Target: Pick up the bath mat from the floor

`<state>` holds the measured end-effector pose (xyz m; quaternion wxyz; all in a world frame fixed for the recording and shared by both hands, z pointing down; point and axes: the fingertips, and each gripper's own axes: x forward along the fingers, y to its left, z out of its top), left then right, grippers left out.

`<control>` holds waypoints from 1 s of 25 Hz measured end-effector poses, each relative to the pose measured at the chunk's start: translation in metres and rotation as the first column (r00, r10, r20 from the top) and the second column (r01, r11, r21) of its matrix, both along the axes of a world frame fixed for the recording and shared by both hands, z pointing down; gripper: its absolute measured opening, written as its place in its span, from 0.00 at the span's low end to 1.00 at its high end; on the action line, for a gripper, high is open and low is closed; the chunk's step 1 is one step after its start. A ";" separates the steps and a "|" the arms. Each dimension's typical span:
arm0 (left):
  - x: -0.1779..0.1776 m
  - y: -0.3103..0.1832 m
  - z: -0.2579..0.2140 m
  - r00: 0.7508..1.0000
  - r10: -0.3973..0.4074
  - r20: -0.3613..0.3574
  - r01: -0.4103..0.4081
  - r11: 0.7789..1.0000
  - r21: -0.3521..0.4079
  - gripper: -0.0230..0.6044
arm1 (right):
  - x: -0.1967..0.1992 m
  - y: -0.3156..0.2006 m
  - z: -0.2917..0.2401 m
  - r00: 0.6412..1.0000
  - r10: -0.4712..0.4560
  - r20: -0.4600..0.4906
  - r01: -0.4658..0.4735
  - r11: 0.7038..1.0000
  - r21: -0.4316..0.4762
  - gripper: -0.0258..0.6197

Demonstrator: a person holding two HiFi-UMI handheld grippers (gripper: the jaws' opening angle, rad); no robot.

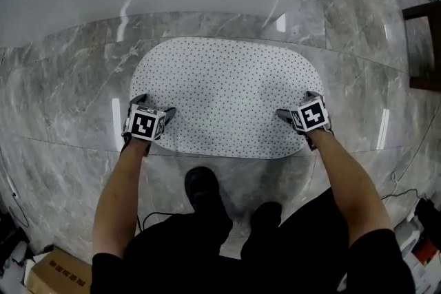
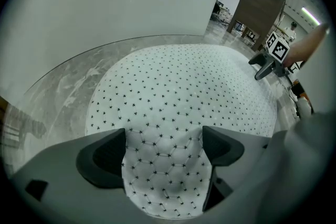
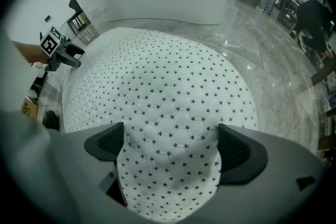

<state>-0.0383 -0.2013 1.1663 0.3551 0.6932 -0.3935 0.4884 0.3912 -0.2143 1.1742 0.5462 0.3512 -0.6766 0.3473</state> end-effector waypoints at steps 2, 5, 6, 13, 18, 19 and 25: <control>0.000 -0.001 0.001 1.000 -0.004 0.015 0.005 1.000 -0.028 0.77 | 0.000 0.000 0.000 1.000 -0.003 -0.007 0.003 1.000 0.000 0.90; -0.001 -0.003 0.000 0.999 -0.002 0.048 0.006 0.996 -0.084 0.76 | 0.000 -0.001 -0.001 1.000 -0.007 -0.015 0.007 1.000 -0.003 0.90; -0.001 -0.003 0.000 0.998 -0.001 0.056 0.006 0.996 -0.092 0.76 | 0.000 -0.001 -0.001 1.000 -0.009 -0.018 0.009 1.000 -0.004 0.90; 0.012 -0.001 -0.007 0.996 0.055 0.066 -0.051 0.997 -0.054 0.64 | -0.001 -0.002 -0.002 0.999 -0.027 -0.044 0.025 0.999 -0.029 0.90; 0.030 0.005 -0.010 0.992 0.113 0.059 -0.112 0.993 -0.030 0.38 | -0.012 0.002 -0.008 0.997 -0.076 -0.026 0.076 0.997 0.001 0.78; 0.032 0.007 -0.010 0.992 0.115 0.056 -0.113 0.993 -0.024 0.34 | -0.017 0.004 -0.008 0.995 -0.102 -0.014 0.103 0.995 0.010 0.72; 0.034 0.008 -0.013 0.991 0.130 0.039 -0.131 0.991 0.032 0.32 | -0.032 0.010 -0.010 0.980 -0.197 0.025 0.196 0.980 0.026 0.53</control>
